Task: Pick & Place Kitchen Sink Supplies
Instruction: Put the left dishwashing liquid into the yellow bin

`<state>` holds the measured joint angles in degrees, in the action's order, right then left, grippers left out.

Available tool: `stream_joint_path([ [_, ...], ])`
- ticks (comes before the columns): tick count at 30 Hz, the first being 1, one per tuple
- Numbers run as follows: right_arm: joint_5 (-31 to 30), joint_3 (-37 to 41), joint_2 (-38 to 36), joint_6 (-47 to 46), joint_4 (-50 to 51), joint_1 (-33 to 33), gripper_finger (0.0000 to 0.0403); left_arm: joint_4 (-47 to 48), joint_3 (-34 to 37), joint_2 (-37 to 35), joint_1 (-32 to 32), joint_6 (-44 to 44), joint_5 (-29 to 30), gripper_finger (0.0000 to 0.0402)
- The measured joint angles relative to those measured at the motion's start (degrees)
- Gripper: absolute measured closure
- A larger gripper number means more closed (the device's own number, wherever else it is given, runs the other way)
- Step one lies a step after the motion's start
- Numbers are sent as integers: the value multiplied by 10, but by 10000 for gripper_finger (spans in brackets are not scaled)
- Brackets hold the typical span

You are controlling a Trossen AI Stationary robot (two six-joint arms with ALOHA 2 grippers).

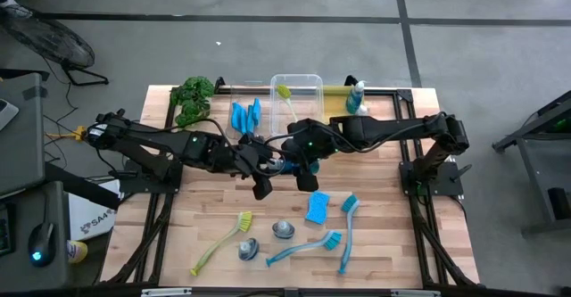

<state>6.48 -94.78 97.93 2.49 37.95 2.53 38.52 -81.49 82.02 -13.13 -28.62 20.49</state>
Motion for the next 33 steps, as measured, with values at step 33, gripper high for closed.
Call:
stream_joint_path([
  [33,-203,1,-108,-62,176,-102,241,95,0,-149,0,49,158,188],
])
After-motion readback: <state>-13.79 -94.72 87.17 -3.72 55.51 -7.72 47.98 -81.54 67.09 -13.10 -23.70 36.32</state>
